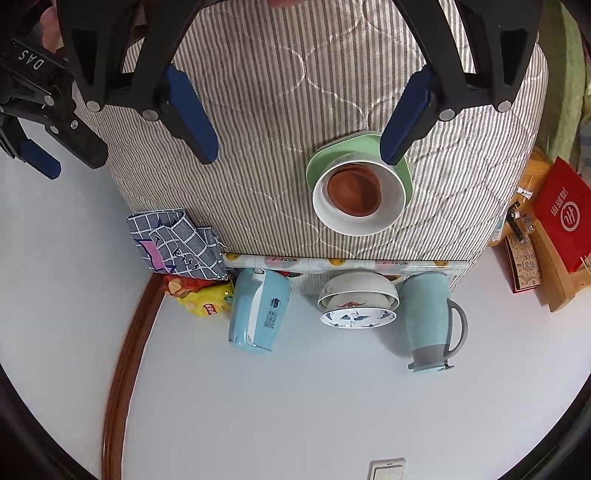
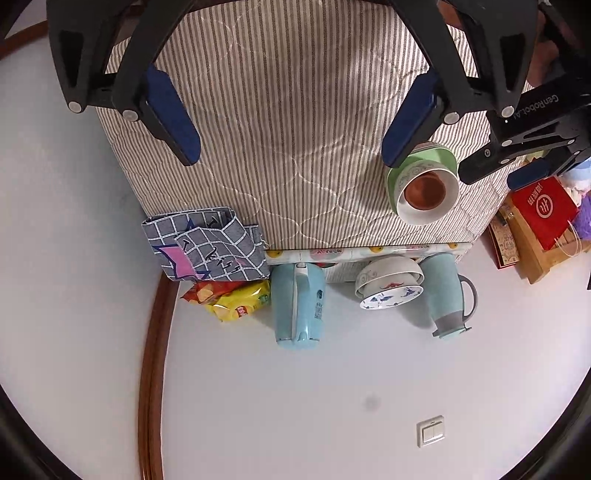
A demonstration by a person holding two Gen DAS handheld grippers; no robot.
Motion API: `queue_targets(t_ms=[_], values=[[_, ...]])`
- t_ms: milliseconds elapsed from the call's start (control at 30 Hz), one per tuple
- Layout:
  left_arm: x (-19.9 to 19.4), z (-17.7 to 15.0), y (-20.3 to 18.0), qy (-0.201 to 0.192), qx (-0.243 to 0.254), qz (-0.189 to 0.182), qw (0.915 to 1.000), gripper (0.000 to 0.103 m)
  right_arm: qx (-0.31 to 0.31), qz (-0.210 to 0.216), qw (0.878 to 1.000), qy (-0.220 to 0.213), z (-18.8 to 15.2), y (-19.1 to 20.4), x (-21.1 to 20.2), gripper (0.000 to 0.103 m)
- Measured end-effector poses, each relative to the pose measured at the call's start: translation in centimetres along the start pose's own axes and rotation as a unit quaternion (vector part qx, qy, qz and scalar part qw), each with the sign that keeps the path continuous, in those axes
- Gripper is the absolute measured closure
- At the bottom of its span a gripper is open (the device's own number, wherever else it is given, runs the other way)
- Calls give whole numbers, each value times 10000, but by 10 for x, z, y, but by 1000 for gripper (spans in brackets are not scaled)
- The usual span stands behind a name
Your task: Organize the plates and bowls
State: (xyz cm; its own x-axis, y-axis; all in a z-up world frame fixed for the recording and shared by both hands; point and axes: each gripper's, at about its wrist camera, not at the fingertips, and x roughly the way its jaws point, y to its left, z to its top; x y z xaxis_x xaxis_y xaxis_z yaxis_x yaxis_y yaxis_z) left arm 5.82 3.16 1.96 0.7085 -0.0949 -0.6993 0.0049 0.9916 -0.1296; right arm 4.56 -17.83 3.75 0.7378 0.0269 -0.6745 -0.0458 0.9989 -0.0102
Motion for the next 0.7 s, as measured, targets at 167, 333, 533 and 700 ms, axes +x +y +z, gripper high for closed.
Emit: queue_targets(t_ms=[167, 333, 533, 700], values=[[-1, -2, -2, 19, 40, 48, 10000, 14, 10, -7, 10000, -8, -2, -2, -2, 6], [-2, -3, -2, 3, 33, 46, 10000, 14, 35, -16, 10000, -13, -3, -5, -3, 6], [-3, -3, -3, -9, 61, 53, 10000, 14, 68, -5, 10000, -19, -4, -6, -4, 6], [-4, -3, -2, -9, 30, 40, 10000, 14, 84, 17, 10000, -18, -4, -7, -5, 6]])
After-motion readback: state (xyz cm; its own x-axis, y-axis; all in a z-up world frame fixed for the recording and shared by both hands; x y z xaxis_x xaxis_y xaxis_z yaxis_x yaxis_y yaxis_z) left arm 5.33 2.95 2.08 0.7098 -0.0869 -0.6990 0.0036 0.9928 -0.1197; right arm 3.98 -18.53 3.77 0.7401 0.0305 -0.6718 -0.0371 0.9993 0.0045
